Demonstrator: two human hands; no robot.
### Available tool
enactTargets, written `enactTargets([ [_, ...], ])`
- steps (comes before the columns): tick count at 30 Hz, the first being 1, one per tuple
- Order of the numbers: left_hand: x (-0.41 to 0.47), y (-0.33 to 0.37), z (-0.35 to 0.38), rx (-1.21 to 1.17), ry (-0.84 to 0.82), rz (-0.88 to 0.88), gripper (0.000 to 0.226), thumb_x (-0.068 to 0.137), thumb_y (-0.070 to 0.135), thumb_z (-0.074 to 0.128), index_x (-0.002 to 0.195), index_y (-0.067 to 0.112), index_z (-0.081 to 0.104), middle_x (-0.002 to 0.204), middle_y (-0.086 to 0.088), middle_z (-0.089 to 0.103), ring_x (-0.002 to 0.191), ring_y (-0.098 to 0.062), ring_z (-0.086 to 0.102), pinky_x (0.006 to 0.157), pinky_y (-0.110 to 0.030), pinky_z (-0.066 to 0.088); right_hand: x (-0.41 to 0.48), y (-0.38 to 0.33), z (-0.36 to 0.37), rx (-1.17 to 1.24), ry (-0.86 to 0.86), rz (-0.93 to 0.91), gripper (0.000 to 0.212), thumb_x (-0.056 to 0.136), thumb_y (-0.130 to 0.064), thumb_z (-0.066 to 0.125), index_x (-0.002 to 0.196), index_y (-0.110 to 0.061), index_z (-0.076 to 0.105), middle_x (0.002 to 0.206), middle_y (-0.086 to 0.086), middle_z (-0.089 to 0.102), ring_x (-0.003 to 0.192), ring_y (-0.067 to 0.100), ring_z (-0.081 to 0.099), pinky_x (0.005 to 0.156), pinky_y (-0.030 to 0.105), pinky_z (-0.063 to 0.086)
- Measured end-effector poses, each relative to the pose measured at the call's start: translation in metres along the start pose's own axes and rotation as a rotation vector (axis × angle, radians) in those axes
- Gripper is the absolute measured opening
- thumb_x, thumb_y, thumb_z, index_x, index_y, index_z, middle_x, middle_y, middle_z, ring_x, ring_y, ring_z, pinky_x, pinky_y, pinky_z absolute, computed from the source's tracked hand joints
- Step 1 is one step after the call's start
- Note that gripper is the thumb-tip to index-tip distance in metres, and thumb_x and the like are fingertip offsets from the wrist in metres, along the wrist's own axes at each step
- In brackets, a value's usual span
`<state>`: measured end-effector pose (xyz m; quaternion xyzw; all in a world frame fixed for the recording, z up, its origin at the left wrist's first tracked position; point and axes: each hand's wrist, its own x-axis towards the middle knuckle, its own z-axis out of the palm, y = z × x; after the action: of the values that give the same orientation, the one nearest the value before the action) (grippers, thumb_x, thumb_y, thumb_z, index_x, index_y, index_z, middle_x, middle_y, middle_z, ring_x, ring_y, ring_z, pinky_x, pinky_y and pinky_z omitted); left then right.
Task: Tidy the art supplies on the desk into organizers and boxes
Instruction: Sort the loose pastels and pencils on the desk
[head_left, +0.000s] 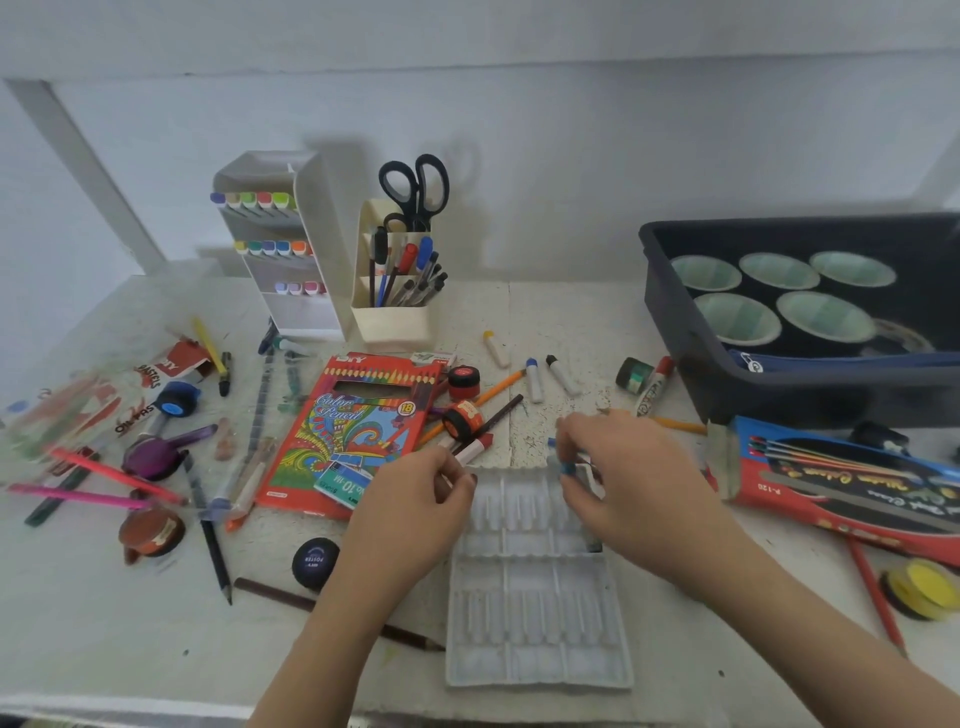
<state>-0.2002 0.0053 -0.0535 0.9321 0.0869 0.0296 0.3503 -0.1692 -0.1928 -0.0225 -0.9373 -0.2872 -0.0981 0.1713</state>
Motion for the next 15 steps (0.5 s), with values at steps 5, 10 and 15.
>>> enactTargets([
  [5, 0.0, 0.002, 0.001, 0.001, -0.008, -0.007, 0.015, 0.087, 0.034, 0.058, 0.073, 0.028, 0.057, 0.062, 0.006, 0.064, 0.061, -0.005, 0.058, 0.058, -0.025, 0.046, -0.025, -0.005, 0.01, -0.206, 0.12, -0.104, 0.021, 0.061, -0.007, 0.071, 0.07, -0.015, 0.054, 0.063, -0.002, 0.054, 0.062, 0.021, 0.051, 0.068, 0.03, 0.034],
  [10, 0.001, 0.009, 0.005, 0.002, -0.022, 0.011, 0.014, 0.087, 0.033, 0.058, 0.075, 0.028, 0.057, 0.063, 0.007, 0.064, 0.062, -0.006, 0.058, 0.06, -0.026, 0.048, -0.039, -0.004, 0.022, -0.247, 0.175, -0.078, 0.02, 0.059, -0.007, 0.071, 0.068, -0.015, 0.056, 0.066, -0.002, 0.056, 0.064, 0.022, 0.051, 0.072, 0.033, 0.033],
  [15, 0.001, 0.013, 0.007, -0.022, -0.011, 0.03, 0.013, 0.087, 0.031, 0.058, 0.075, 0.027, 0.057, 0.064, 0.005, 0.064, 0.06, -0.006, 0.057, 0.058, -0.025, 0.046, -0.043, 0.0, 0.028, -0.068, 0.099, -0.036, 0.012, 0.071, -0.026, 0.069, 0.078, -0.022, 0.06, 0.078, -0.011, 0.06, 0.078, 0.015, 0.055, 0.078, 0.029, 0.034],
])
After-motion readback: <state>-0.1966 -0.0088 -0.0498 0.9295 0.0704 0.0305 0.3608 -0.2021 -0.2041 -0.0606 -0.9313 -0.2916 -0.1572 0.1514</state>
